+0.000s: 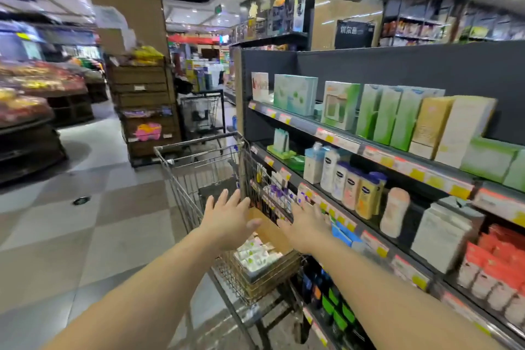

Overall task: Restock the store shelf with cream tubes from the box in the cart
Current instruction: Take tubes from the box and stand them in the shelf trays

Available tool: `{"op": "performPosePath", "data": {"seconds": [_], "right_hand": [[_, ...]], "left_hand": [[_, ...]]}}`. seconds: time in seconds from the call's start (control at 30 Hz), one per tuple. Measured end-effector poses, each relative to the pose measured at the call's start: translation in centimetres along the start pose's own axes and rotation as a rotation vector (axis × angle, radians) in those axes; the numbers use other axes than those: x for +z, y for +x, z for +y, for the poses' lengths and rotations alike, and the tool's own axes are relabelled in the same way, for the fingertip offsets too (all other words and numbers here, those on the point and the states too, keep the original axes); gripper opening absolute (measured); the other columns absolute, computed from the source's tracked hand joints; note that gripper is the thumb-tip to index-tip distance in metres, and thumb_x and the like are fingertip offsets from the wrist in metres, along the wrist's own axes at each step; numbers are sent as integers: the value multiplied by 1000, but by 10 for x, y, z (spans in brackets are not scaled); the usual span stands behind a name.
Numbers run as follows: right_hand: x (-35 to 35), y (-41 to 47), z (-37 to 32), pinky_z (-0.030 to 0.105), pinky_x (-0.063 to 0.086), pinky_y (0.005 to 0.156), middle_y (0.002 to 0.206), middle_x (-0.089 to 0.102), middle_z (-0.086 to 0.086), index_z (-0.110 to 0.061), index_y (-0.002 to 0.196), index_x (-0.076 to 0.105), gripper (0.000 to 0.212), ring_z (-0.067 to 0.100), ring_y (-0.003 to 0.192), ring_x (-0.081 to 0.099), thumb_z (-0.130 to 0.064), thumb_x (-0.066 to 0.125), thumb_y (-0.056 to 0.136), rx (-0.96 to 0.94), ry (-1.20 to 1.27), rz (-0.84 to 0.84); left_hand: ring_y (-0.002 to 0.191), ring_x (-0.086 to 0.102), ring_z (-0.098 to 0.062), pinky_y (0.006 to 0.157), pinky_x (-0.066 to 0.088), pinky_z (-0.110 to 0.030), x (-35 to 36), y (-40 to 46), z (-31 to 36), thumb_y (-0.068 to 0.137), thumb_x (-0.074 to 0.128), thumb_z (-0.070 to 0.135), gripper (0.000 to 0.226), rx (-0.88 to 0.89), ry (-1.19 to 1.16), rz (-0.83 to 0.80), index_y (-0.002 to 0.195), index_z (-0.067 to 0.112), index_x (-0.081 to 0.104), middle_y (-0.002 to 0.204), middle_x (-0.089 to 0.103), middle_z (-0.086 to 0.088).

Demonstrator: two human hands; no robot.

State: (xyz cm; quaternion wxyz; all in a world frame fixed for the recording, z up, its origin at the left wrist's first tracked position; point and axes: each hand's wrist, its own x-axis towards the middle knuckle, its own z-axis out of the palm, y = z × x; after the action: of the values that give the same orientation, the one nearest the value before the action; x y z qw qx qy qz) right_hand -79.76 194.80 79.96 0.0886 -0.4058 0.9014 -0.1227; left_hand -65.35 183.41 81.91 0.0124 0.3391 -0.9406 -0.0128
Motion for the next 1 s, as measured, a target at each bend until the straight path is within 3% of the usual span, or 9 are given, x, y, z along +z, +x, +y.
{"op": "performPosePath", "data": {"seconds": [0.13,0.23,0.47,0.6,0.73,0.83,0.93,1.0], "right_hand": [[20,100,-19,53,8,120,163,9,5,-22,154,15,71,31,150,-5,-59,34,96,-49,17,-8],[27,166,-22,50,17,118,161,20,4,-23,152,23,69,30,149,6,-58,38,95,-29,31,4],[63,275,-15,44,27,115,156,29,6,-22,150,26,65,29,145,22,-54,42,96,64,6,-55],[98,329,-7,43,33,112,152,37,7,-23,149,30,65,30,140,32,-54,47,94,212,34,-69],[140,374,0,40,46,99,137,52,11,-20,142,40,58,33,124,49,-48,53,93,411,132,-64],[174,388,-2,38,49,88,138,49,12,-19,145,35,57,32,118,54,-42,50,96,604,219,-138],[220,388,-2,32,48,65,135,48,11,-18,144,32,51,28,99,60,-37,47,99,746,300,-212],[251,385,-3,34,53,70,137,47,11,-21,143,33,50,28,98,60,-38,47,97,829,345,-234]], "left_hand": [[151,-6,-29,121,0,-53,14,77,-51,97,25,63,72,-84,26,-4,156,24,13,165,-1,-4],[151,-6,-28,121,-2,-52,27,131,-75,97,27,62,71,-101,2,-16,156,26,13,165,-1,-3],[151,-4,-28,121,-1,-53,70,254,-119,98,31,59,67,-48,-34,-80,155,28,16,165,2,-3],[151,-2,-27,120,-2,-52,112,339,-135,97,33,60,66,60,-58,-158,154,30,18,165,4,-2],[151,2,-28,120,2,-53,153,421,-152,97,33,62,66,234,-42,-217,154,30,20,165,7,-3],[151,0,-27,120,0,-52,177,467,-160,96,32,62,68,337,-39,-269,154,29,19,165,6,-2],[151,-2,-27,120,-1,-51,205,495,-165,97,31,62,68,427,-24,-335,154,28,18,165,4,-2],[151,-3,-26,120,-1,-51,225,508,-166,96,30,63,69,470,-19,-382,154,28,18,165,2,-1]]}}
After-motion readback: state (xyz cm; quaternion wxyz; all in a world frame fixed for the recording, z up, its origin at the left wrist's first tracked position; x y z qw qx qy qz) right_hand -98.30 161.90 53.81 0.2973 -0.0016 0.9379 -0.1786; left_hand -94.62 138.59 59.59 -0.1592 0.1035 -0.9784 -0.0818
